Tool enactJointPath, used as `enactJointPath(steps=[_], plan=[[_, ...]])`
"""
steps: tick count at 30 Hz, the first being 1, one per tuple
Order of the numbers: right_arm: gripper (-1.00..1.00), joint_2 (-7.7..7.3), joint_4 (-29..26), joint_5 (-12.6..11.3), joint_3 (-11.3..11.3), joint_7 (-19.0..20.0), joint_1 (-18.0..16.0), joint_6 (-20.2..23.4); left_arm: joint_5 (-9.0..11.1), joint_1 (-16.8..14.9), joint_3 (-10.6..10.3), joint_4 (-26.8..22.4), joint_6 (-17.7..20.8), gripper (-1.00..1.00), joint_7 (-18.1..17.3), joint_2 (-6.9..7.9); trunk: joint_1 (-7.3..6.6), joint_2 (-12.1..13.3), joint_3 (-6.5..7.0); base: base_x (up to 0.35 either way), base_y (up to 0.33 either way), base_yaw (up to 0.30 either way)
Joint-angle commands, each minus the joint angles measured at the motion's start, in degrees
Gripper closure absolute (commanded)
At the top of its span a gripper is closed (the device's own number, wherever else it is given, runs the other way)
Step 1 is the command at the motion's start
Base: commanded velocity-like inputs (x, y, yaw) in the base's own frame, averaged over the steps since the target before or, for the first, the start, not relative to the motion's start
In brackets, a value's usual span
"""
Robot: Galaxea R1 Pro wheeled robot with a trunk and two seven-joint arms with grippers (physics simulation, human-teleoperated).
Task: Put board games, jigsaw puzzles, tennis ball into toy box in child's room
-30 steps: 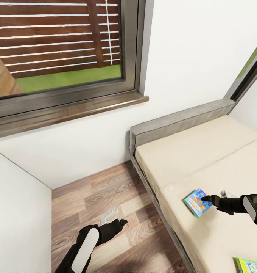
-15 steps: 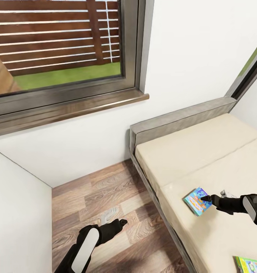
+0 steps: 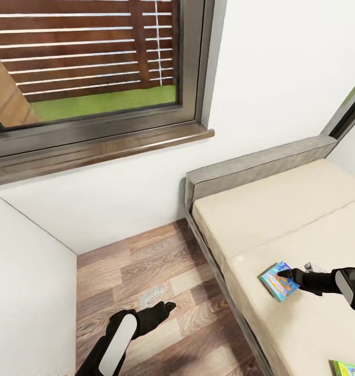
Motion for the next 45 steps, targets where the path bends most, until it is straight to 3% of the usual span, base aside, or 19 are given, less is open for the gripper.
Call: enactJointPath(steps=[1,11,37,45], plan=[[-1.00,0.00,-0.05,-0.51,-0.22,-0.05,-0.01,0.50,0.61,-0.03,-0.05,-0.06,0.10,-1.00,0.55,0.00,0.00,-0.02,-0.04,0.000,0.000,0.237],[-1.00,-0.07,-0.05,-0.51,-0.21,-0.05,0.00,0.50,0.58,-0.03,-0.05,-0.06,0.10,-1.00,0.55,0.07,0.00,-0.02,-0.14,0.000,0.000,0.216],[-1.00,-0.08,-0.05,-0.51,-0.19,-0.05,0.09,0.54,0.57,-0.03,-0.05,-0.06,-0.03,-1.00,0.33,0.09,0.00,-0.02,-0.21,0.000,0.000,0.022],[-1.00,-0.08,-0.05,-0.51,-0.18,-0.05,0.09,0.57,0.57,-0.03,-0.05,-0.06,-0.07,-1.00,0.29,0.09,0.00,-0.02,-0.21,0.000,0.000,0.170]])
